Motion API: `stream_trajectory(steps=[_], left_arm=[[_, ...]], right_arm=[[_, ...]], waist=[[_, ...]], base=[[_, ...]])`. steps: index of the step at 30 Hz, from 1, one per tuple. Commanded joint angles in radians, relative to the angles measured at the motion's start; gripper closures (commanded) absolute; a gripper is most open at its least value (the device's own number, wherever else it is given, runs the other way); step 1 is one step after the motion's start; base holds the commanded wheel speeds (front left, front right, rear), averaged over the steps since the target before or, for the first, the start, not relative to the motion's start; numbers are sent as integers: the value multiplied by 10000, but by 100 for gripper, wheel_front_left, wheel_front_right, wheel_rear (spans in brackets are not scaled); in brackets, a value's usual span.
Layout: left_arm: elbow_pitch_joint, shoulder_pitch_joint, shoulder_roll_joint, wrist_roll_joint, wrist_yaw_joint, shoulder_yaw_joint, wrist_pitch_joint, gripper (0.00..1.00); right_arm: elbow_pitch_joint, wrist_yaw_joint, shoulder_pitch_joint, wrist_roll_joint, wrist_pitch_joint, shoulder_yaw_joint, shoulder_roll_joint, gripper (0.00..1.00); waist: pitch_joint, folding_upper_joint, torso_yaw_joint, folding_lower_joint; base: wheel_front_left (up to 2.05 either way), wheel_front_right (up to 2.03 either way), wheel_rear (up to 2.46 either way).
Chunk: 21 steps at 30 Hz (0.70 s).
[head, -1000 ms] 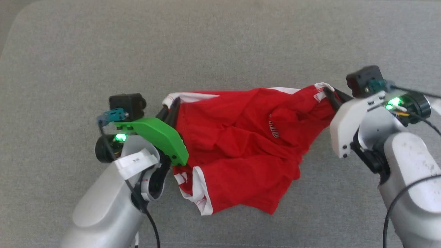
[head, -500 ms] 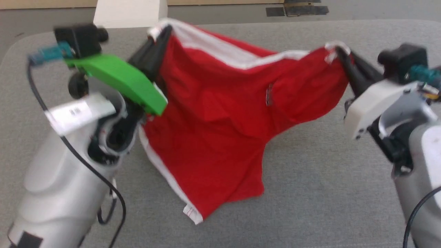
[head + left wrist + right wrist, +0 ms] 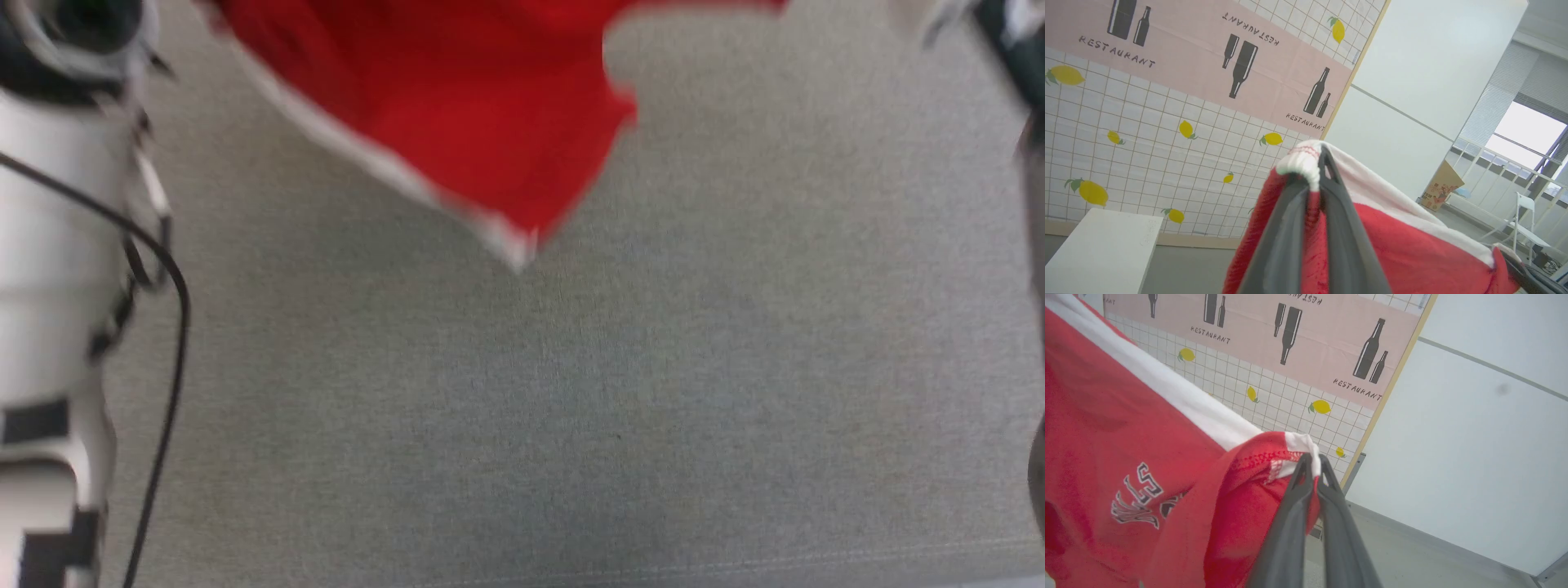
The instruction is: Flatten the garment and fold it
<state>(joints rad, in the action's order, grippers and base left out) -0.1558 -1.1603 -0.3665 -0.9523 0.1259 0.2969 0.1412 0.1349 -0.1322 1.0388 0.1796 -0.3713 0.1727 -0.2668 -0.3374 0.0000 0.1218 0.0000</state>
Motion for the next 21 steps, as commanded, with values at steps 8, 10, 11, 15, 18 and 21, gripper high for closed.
stream_trajectory(steps=[8, 10, 11, 15, 18, 21], left_arm=[[-1170, -2532, 457, 293, -404, -945, -1963, 100], [-1492, -2692, 509, 259, -569, -988, -2149, 100], [-1650, -2691, 496, 285, -674, -950, -2207, 100], [-2075, -2010, 411, 267, -1136, -665, -2143, 100], [-2269, -918, 257, 244, -1501, -286, -1859, 100], [-2190, 496, 29, 271, -1787, 205, -1496, 100]], right_arm=[[1414, 15, 2926, -1421, 1971, -1102, 658, 100], [1615, 15, 3228, -1858, 2390, -1126, 630, 100], [1727, 15, 3290, -2035, 2535, -1097, 607, 100], [2030, 15, 2860, -2133, 2878, -811, 597, 100], [2167, 15, 1960, -1661, 2877, -344, 537, 100], [2046, 15, 708, -939, 2683, 220, 378, 100]], waist=[[-1883, 0, 323, 0], [-1967, 0, 305, 0], [-1995, 0, 287, 0], [-1970, 0, 231, 0], [-1773, 0, 190, 0], [-1437, 0, 154, 0]], base=[[0, 0, 0], [0, 0, 0], [0, 0, 0], [0, 0, 0], [0, 0, 0], [0, 0, 0]])
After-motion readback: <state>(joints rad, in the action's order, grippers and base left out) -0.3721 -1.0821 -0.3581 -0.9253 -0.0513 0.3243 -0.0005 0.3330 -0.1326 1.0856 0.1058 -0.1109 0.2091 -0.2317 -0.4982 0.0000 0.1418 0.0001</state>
